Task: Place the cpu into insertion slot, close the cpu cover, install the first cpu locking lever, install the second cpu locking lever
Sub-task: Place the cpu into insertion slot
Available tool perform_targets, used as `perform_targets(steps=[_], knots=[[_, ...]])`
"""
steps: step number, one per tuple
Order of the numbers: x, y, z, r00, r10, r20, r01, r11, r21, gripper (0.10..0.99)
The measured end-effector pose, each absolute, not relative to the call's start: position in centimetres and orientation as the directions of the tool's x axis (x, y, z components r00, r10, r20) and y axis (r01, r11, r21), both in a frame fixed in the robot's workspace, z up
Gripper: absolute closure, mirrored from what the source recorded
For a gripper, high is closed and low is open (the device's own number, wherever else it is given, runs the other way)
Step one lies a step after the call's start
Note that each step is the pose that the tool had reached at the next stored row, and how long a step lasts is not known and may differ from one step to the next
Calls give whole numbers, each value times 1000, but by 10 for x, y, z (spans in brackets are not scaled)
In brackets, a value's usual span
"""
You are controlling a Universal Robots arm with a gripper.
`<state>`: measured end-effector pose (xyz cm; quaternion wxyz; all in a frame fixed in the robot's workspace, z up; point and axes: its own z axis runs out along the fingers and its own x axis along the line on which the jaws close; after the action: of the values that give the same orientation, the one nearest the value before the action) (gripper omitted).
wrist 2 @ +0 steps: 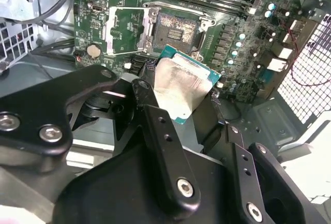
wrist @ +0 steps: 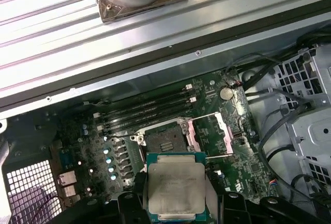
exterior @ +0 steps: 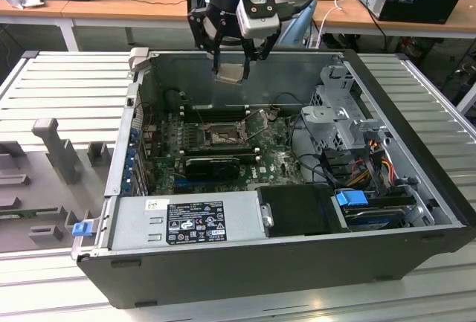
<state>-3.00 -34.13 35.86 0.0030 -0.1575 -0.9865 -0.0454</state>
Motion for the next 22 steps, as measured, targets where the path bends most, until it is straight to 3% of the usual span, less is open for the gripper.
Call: perform_targets(steps=[22], knots=[[-30,-341,358,-852,523,20,522,848,89,553]])
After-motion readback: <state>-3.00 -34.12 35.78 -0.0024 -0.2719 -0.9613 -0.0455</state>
